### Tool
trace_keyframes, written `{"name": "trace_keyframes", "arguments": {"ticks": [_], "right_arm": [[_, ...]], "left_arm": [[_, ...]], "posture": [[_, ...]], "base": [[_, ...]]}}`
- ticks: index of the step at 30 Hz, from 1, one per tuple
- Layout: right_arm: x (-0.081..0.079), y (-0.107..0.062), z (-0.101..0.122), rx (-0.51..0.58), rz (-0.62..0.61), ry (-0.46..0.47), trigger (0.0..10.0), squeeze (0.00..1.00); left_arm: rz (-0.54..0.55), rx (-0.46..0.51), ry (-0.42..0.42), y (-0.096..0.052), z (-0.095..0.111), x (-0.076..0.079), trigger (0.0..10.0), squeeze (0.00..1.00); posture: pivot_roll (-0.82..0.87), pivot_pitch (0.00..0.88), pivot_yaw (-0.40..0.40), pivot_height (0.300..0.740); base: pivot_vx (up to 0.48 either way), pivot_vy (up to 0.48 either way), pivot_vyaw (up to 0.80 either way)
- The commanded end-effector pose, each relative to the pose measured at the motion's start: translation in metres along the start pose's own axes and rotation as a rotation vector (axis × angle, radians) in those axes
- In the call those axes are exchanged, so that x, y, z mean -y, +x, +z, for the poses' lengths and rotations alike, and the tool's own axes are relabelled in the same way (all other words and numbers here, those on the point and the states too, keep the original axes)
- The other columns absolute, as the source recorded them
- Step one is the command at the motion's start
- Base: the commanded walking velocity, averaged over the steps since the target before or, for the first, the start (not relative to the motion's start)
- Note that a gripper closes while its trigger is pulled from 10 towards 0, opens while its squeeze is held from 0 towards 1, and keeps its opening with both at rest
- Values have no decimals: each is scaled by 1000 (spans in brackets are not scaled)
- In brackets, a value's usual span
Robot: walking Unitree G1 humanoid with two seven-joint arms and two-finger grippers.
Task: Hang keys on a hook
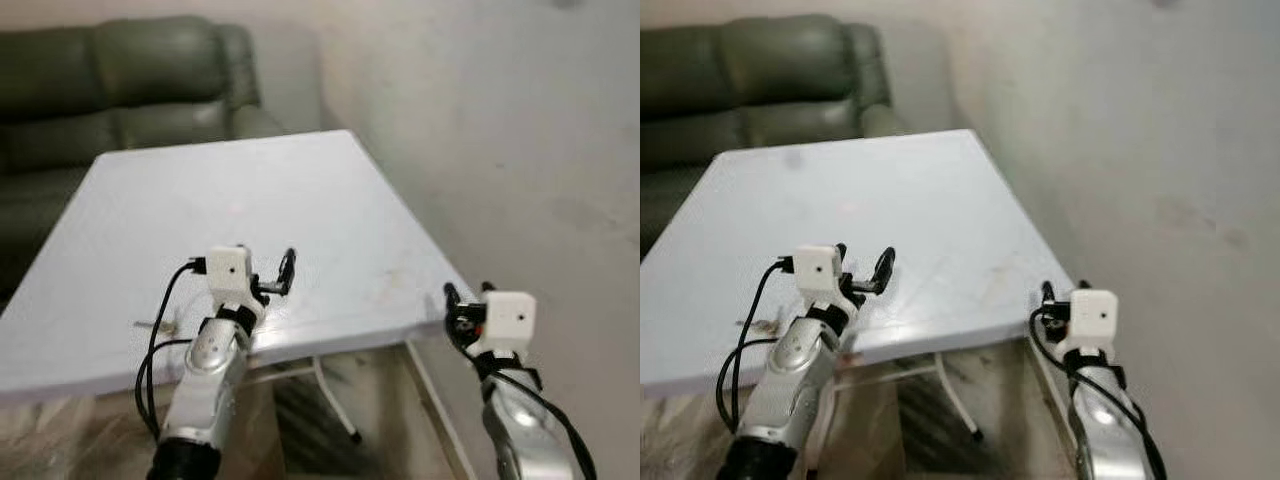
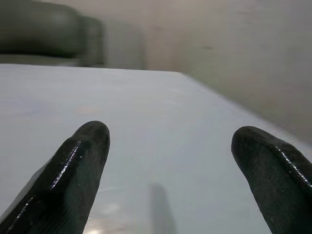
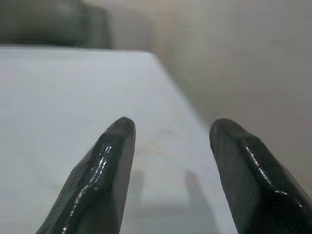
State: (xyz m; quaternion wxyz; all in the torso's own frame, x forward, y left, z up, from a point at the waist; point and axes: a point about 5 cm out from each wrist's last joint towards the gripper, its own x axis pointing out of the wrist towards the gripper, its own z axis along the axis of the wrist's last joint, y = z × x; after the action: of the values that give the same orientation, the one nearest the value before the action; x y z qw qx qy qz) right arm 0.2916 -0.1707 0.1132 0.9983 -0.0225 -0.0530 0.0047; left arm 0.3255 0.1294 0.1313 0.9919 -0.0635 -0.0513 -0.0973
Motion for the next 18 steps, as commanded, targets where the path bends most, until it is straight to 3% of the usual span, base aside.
{"name": "trace_keyframes", "arguments": {"ticks": [1, 5, 18], "right_arm": [[6, -3, -5, -28, -8, -6, 10000, 0], [7, -2, -4, -21, 2, -10, 10000, 0], [8, -3, -2, -14, 8, 35, 10000, 0]], "left_arm": [[-12, 14, -4, 2, 3, 4, 10000, 0], [-10, 7, -24, 2, 1, 3, 10000, 0], [-7, -1, -72, 2, -1, 7, 10000, 0]], "posture": [[-8, 29, -16, 740], [-9, 31, -19, 740], [-16, 30, -21, 740]], "base": [[0, 0, 800], [0, 0, 800], [0, 0, 0]]}}
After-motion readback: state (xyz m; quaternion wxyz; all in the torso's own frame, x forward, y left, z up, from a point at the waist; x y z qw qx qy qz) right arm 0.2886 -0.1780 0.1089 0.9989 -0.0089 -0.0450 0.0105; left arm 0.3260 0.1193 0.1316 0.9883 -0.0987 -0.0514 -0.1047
